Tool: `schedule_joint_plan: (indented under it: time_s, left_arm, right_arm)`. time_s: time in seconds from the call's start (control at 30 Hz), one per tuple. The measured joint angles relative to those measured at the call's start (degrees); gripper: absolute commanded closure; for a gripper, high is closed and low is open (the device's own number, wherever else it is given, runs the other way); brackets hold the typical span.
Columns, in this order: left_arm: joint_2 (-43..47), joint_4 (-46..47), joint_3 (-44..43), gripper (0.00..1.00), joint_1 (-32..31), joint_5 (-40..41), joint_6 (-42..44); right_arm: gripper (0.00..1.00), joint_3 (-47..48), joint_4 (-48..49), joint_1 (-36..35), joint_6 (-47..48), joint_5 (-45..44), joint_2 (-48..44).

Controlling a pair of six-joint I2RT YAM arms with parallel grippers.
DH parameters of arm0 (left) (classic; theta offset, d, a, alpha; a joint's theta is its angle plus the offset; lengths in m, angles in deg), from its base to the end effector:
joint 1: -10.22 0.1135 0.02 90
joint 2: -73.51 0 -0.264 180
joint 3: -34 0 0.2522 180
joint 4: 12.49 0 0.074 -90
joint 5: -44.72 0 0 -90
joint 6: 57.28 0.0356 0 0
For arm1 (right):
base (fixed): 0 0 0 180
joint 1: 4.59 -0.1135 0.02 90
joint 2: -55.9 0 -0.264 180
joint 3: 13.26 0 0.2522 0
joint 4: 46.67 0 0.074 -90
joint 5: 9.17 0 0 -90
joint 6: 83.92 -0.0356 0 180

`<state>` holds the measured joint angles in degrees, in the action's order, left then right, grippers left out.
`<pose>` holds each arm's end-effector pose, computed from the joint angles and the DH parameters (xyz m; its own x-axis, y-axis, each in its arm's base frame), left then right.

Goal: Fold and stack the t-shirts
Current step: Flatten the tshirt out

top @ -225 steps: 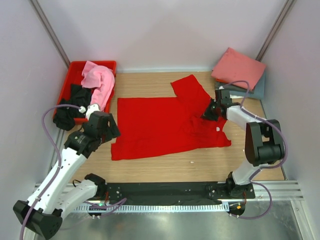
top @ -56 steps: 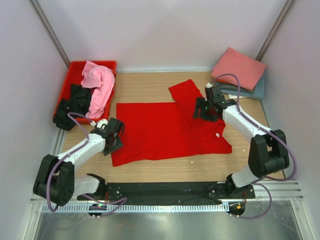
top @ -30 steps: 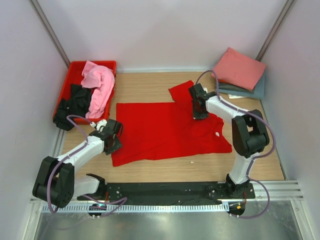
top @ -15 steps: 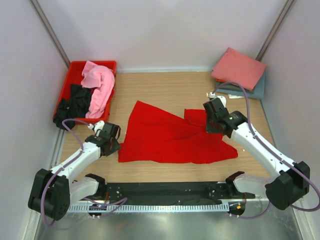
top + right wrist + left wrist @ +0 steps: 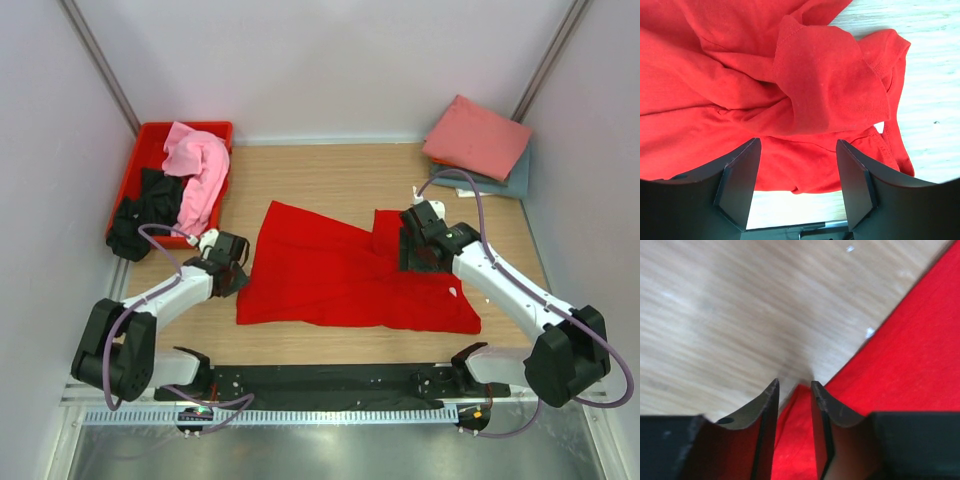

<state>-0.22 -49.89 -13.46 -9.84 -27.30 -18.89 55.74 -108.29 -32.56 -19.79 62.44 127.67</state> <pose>0.2105 -0.0651 0.1586 -0.6777 -0.5462 -0.4923 -0.5371 0.8250 -0.1758 0.2136 0.1007 0.2549 -0.8583 0.0130 -0.5131 0.0554 0.9962 -0.0674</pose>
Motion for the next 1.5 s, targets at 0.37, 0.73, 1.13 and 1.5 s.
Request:
schedule_joint_plan:
  time_s: [0.37,0.73,1.13,1.5]
  left_arm:
    - [-2.36,4.79,-0.66,0.7,0.0,-0.87,0.92]
    - [2.27,4.42,2.38,0.66,0.0,-3.5,0.59]
    - [2.32,2.73,2.29,1.0,-0.24,-3.61,-0.42]
    - [10.86,-2.08,1.53,1.0,-0.72,-3.85,1.44]
  right_arm:
    - [0.32,-0.63,0.46,0.02,0.04,-0.2,0.02]
    - [0.3,-0.63,0.44,0.02,0.04,-1.36,0.39]
    - [0.28,-0.63,0.42,0.0,0.07,-2.08,0.39]
    - [0.09,1.14,0.35,0.02,-0.96,-2.25,0.44]
